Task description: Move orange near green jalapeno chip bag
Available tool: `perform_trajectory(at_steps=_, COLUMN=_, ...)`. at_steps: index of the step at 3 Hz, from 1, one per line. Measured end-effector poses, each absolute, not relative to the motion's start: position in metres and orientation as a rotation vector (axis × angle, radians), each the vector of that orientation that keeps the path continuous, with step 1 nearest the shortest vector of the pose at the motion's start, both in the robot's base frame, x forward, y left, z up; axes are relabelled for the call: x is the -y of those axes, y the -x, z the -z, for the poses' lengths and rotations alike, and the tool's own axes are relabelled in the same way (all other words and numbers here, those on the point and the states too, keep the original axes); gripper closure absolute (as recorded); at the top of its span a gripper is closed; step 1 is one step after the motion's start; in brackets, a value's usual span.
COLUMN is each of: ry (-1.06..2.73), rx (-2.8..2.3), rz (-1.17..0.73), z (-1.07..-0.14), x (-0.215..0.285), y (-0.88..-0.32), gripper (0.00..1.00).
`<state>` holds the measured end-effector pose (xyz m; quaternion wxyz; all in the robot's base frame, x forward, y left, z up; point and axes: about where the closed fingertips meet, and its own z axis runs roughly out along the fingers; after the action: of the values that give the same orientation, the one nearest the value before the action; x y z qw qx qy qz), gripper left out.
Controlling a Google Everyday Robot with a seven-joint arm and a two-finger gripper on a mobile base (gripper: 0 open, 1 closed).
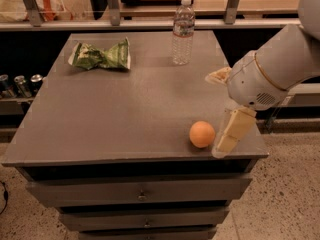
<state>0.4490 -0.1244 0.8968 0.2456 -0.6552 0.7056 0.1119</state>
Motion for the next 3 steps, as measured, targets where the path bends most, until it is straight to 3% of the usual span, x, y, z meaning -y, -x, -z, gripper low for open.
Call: perform_trajectory(at_steps=3, ry=1.744, rx=-1.85, rz=-0.502, z=-0.864, x=0.112, y=-0.461, gripper=0.0)
